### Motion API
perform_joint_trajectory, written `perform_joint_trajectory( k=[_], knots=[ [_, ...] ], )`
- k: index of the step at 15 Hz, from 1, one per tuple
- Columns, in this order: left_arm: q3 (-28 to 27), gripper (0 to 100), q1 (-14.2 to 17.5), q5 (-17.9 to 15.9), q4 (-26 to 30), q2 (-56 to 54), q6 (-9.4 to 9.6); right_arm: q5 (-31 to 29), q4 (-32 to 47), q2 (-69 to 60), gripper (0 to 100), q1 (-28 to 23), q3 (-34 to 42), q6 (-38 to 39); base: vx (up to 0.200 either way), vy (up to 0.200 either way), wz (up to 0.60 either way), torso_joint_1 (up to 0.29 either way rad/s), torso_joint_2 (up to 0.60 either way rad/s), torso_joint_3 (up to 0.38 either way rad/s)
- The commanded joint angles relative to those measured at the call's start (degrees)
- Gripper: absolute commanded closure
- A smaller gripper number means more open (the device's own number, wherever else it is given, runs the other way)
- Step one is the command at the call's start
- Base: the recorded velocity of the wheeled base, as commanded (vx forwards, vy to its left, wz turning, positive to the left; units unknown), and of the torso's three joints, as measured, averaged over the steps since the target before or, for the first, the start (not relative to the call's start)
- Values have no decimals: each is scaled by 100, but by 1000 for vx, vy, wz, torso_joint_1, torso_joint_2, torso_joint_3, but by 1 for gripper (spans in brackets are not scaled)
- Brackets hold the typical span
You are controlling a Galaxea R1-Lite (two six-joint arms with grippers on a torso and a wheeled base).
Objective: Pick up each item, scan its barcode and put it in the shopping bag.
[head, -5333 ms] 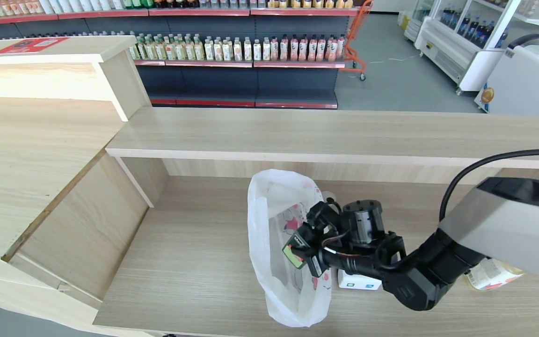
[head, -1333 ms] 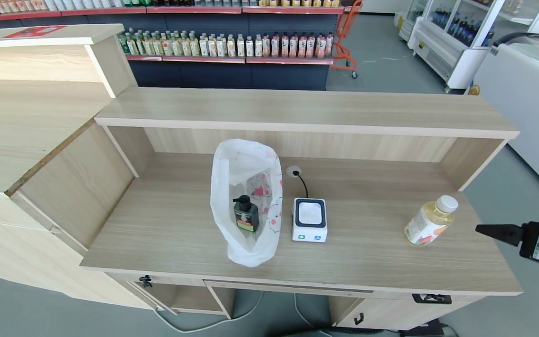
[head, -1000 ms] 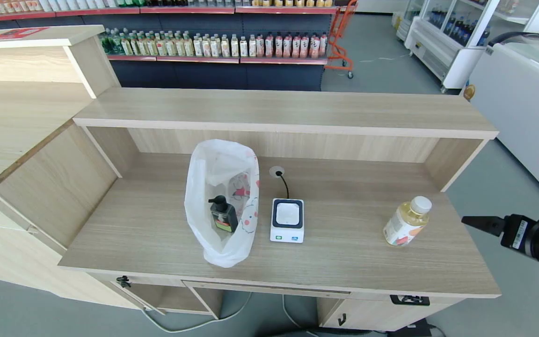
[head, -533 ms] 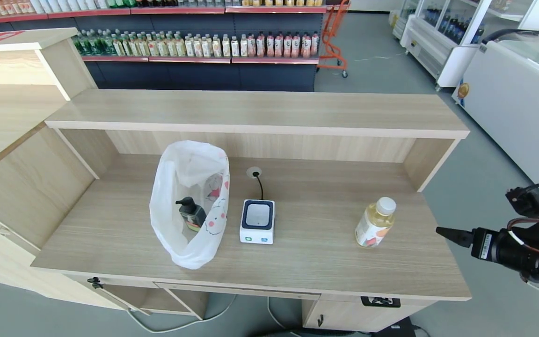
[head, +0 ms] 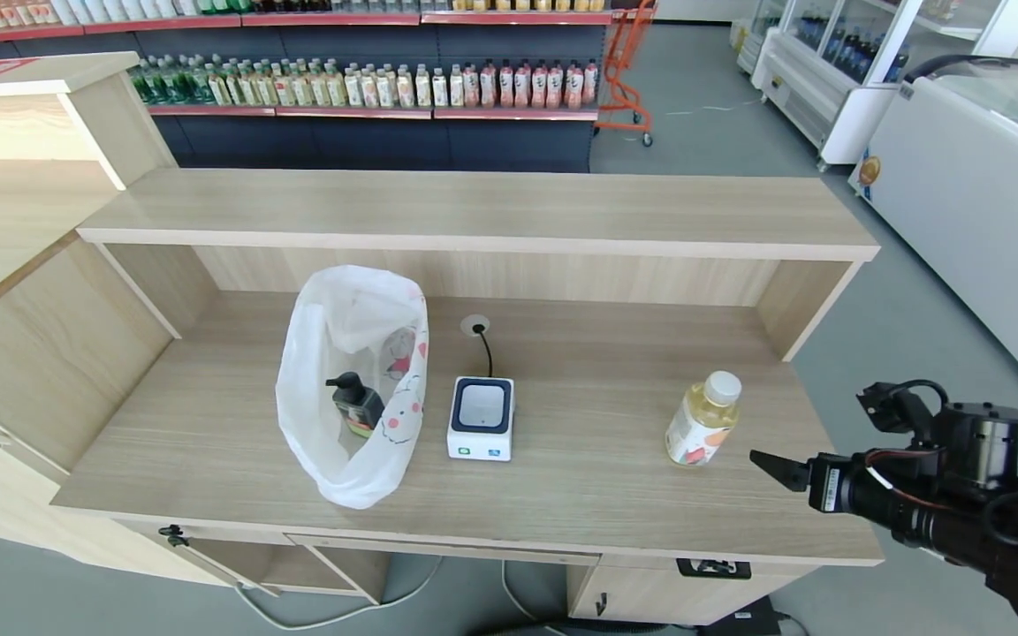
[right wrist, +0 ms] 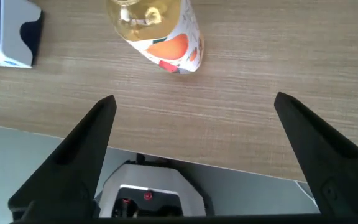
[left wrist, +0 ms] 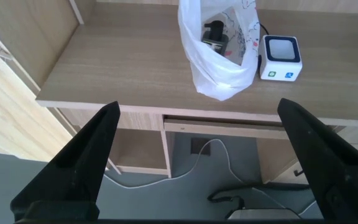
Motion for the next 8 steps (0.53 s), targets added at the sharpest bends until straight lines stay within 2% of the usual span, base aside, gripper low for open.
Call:
perform_joint_trajectory(
  k=[1, 2, 3, 6, 8],
  knots=[
    [1, 0, -2, 0, -1, -2, 3, -137, -551, 774, 0, 312, -43, -15, 0, 0, 0, 0, 0, 0],
    [1, 0, -2, 0, -1, -2, 3, -709, -1254, 1355, 0, 540, -237, -24, 0, 0, 0, 0, 0, 0],
    [1, 0, -2, 0, -1, -2, -6, -911, -1518, 1592, 0, 646, -360, -15, 0, 0, 0, 0, 0, 0],
    [1, 0, -2, 0, -1, -2, 3, -1007, -1799, 1996, 0, 848, -685, -24, 0, 0, 0, 0, 0, 0],
    [1, 0, -2, 0, -1, -2, 3, -1174, -1922, 2304, 0, 997, -1177, -15, 0, 0, 0, 0, 0, 0]
  ],
)
